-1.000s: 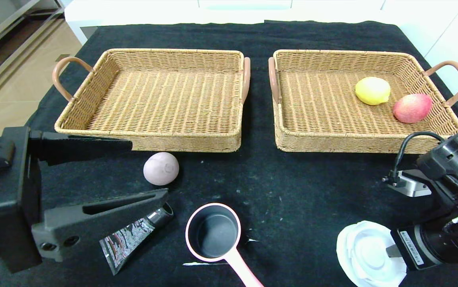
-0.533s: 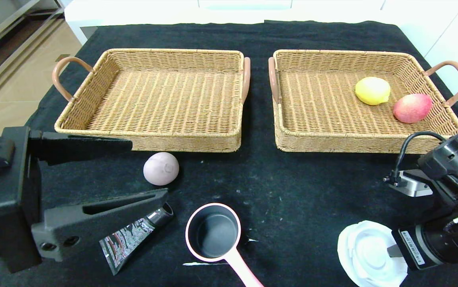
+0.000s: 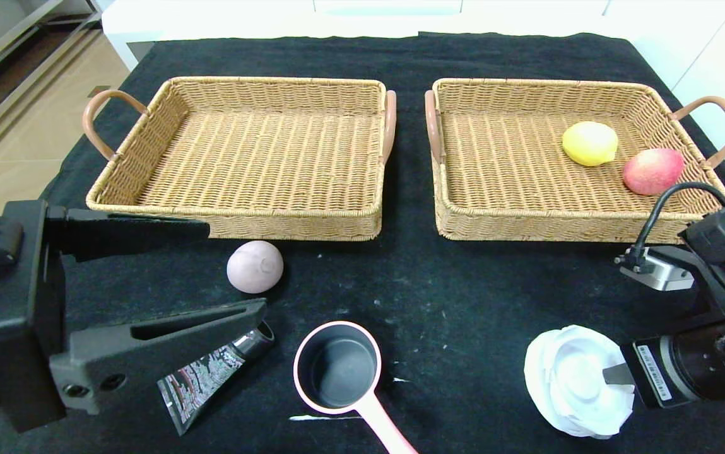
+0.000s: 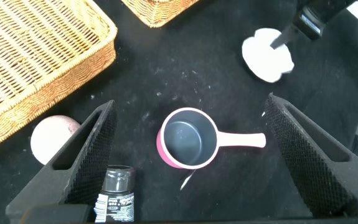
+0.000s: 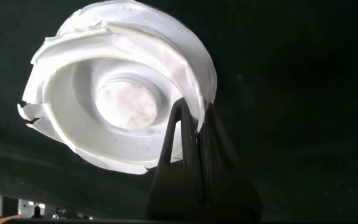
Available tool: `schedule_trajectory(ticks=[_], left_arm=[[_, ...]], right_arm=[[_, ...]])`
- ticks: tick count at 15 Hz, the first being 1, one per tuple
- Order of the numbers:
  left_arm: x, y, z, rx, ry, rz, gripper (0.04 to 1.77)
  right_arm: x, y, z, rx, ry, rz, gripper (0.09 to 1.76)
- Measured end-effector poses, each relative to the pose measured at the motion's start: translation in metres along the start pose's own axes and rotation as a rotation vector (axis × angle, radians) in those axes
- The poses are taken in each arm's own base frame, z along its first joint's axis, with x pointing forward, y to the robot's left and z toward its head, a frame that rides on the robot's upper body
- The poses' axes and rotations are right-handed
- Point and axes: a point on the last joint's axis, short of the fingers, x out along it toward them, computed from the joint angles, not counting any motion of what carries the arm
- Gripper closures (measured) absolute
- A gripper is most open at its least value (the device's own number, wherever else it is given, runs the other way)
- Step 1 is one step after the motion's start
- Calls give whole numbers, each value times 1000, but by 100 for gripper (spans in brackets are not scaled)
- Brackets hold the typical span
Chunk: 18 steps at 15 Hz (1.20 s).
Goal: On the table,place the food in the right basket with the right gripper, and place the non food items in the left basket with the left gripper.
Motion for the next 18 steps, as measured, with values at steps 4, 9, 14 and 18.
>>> schedule_trajectory(ticks=[4, 9, 14, 18], left_arm=[[0, 0, 0, 0, 1, 1, 9], [0, 0, 0, 0, 1, -2, 9], [0, 0, 0, 0, 3, -5, 9], [-2, -1, 0, 1, -2, -7, 9]], right_arm=[[-11, 14, 14, 36, -90, 57, 173], [-22, 45, 39, 38, -165, 139, 173], [-16, 77, 56, 12, -189, 177, 173], [-1, 100, 71, 18, -197, 182, 173]])
